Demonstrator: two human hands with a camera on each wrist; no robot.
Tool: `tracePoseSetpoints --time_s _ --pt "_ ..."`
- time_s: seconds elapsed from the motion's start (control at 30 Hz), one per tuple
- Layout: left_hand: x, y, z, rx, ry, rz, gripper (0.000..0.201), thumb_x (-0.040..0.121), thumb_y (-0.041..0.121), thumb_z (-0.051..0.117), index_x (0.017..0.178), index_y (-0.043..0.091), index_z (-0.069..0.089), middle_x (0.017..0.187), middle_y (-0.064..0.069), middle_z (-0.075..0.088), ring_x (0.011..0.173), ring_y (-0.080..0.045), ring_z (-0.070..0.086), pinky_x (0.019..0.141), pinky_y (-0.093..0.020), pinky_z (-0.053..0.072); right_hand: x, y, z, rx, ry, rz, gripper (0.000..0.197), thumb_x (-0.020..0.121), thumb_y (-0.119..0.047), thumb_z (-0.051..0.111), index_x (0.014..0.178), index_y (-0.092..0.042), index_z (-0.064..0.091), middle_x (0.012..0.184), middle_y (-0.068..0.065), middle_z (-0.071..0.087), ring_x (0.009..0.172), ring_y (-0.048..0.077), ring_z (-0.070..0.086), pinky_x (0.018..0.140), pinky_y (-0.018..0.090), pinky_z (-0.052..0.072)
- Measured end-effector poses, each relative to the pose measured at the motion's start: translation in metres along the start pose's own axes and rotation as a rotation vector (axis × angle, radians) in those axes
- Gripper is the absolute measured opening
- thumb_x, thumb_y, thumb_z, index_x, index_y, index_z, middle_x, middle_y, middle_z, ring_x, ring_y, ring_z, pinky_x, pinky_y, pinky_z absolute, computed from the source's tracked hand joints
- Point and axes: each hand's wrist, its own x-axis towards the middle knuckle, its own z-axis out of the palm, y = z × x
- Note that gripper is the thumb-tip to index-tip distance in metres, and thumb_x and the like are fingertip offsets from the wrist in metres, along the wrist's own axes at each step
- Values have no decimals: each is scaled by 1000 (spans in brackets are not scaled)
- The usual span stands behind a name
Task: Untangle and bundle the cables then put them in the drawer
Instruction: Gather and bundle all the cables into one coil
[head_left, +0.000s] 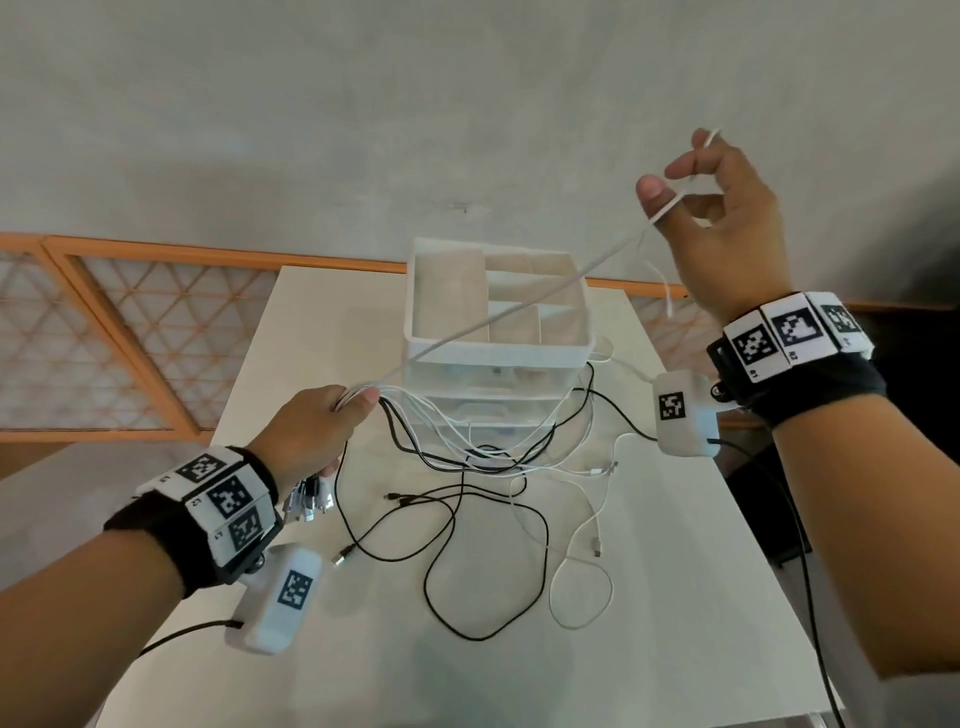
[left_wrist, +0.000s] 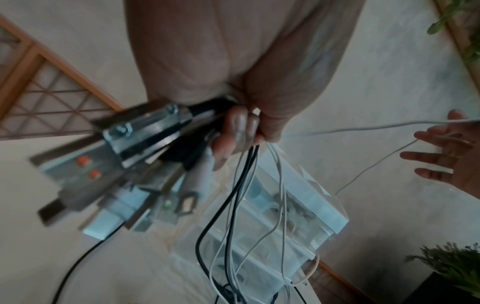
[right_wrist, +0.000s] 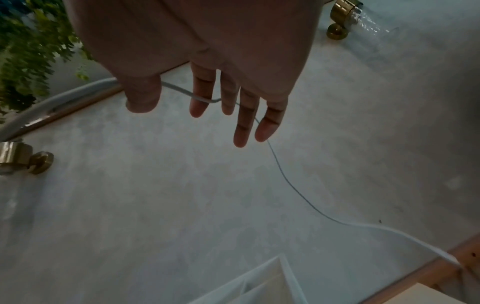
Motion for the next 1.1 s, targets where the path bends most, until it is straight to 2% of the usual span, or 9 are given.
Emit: tracePoseSetpoints --time_s 0.17,0.3,0.4,0.5,0.57,0.73,0.8,0.93,1.1 --pt "-4 22 -1 -107 36 76 40 98 39 56 83 2 59 44 8 35 37 -14 31 51 -28 32 -3 66 -8 -241 -264 264 28 70 -37 73 95 -42 60 136 -9 59 94 8 64 93 39 52" --pt "-9 37 -10 -155 50 195 36 96 34 61 82 1 61 48 7 39 41 -13 31 47 -26 31 -58 137 -12 -558 -687 566 60 82 2 60 122 -43 61 144 2 52 86 22 63 79 37 57" --pt "-11 47 -11 -81 15 251 36 95 34 63 83 0 62 52 6 43 39 -9 32 43 -24 31 -88 126 -4 -469 -658 558 50 86 -4 64 131 -26 61 116 1 71 83 21 69 82 31 55" --pt "-22 66 2 153 -153 334 35 95 39 61 80 8 62 47 12 45 36 -6 37 37 -22 36 -102 67 24 -223 -626 367 65 82 -28 78 139 -40 48 66 -3 66 55 10 58 70 25 55" --pt "-32 81 15 324 -252 431 31 93 44 62 72 21 60 47 14 48 41 -4 45 43 -16 38 -114 23 53 -77 -732 296 77 78 -39 82 141 -49 40 57 -5 59 46 6 49 56 17 46" --pt "-53 95 17 155 -250 513 51 89 58 50 74 15 73 50 11 41 45 -7 36 50 -21 34 -146 46 95 -249 -1012 414 14 85 -34 73 80 -23 67 53 -5 58 38 13 52 50 24 43" --pt "-51 85 -4 30 -266 376 55 95 58 43 79 18 77 52 9 33 52 -18 31 54 -29 31 -140 71 78 -403 -961 539 15 90 -27 70 80 -17 66 53 -1 62 41 18 59 51 28 51" --pt "-42 43 -15 510 -360 226 44 100 53 38 89 31 74 62 8 49 59 -15 46 60 -27 37 -125 104 41 -452 -292 370 25 87 -9 64 107 -24 68 90 -6 72 74 19 69 81 29 54" --pt "-38 9 23 487 -158 80 44 106 36 36 91 12 70 66 5 51 56 -8 46 50 -15 32 -168 140 52 -390 -540 581 76 87 -11 66 148 -38 31 112 -6 67 84 23 72 92 39 55"
